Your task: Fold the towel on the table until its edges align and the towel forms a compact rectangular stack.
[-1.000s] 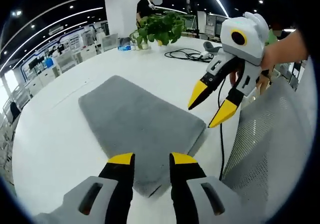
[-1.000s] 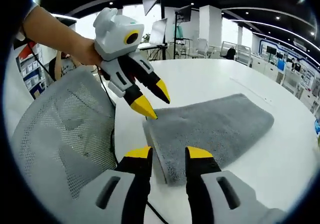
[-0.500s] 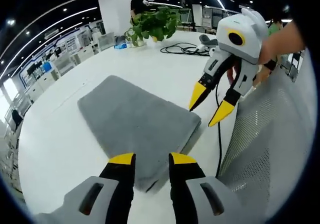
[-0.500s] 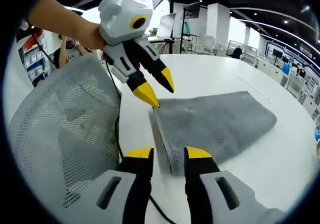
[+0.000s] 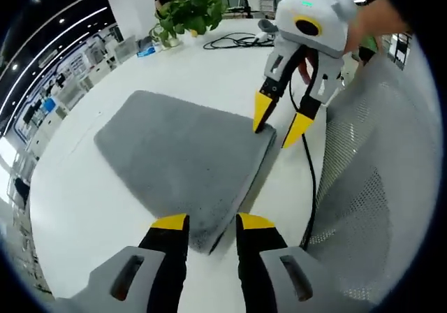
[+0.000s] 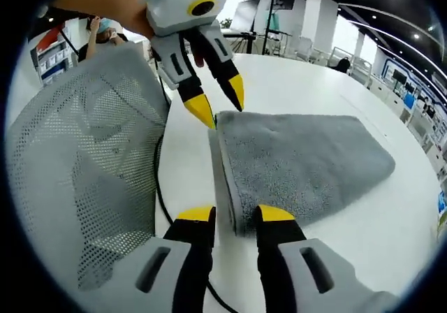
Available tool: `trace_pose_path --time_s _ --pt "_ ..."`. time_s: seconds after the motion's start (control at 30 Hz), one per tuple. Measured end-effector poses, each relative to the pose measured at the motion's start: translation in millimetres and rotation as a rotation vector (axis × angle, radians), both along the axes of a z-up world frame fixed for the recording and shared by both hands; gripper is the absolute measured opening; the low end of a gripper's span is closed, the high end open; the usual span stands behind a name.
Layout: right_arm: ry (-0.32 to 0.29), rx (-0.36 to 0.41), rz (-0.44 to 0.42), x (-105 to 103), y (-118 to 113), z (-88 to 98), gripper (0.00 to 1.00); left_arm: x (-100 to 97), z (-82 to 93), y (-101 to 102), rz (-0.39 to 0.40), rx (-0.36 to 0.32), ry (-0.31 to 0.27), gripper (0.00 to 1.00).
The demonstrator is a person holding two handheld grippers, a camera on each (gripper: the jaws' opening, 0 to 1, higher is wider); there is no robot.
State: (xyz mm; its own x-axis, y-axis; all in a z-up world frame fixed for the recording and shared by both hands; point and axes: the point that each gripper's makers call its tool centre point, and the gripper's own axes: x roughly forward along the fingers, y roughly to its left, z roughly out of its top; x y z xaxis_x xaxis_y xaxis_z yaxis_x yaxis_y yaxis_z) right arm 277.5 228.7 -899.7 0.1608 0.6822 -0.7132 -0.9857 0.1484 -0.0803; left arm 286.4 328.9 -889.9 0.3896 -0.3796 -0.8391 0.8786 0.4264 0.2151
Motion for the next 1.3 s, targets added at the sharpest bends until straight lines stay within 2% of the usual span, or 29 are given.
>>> trace_pose_path --time_s 0.07,0.23,0.47,0.53,0.57,0.77,0.9,1.13,1.2,1.3 --pt "-0.001 -0.008 -0.009 2 0 -3.2 0.21 -0.6 -4.2 1 -0.039 0.015 0.001 0.27" --pt "-0.029 -0.052 -0.005 5 -3 -11.7 0.18 7.2 -12.7 3 -0.027 0.02 0.007 0.27" --pt "-0.059 -0.115 0.028 6 -3 -15.8 0.15 6.8 -21.6 -6 -0.104 0.049 0.034 0.28" --pt "-0.069 -0.128 0.035 6 -3 -16.5 0.15 5.7 -23.4 -6 -0.147 0.074 0.03 0.28" --pt "-0.07 -0.13 0.033 6 -3 -16.5 0.15 8.0 -22.1 -10 -0.15 0.054 0.017 0.28" --pt "-0.035 -0.125 -0.007 9 -5 -16.9 0.12 11.4 -22.5 -7 -0.117 0.032 0.05 0.26" --pt "-0.047 -0.183 0.052 11 -5 -19.1 0.08 11.3 -23.8 -9 -0.079 0.027 0.084 0.24" --pt "0.085 -0.248 0.005 13 -5 -18.2 0.04 12.6 -25.6 -13 -0.063 0.092 0.125 0.17" --pt "0.112 -0.264 -0.002 14 -4 -18.8 0.04 13.9 -26.2 -14 -0.093 0.133 0.116 0.13" --pt "0.129 -0.267 -0.003 14 -5 -19.2 0.03 13.5 -27.0 -15 -0.082 0.172 0.118 0.12"
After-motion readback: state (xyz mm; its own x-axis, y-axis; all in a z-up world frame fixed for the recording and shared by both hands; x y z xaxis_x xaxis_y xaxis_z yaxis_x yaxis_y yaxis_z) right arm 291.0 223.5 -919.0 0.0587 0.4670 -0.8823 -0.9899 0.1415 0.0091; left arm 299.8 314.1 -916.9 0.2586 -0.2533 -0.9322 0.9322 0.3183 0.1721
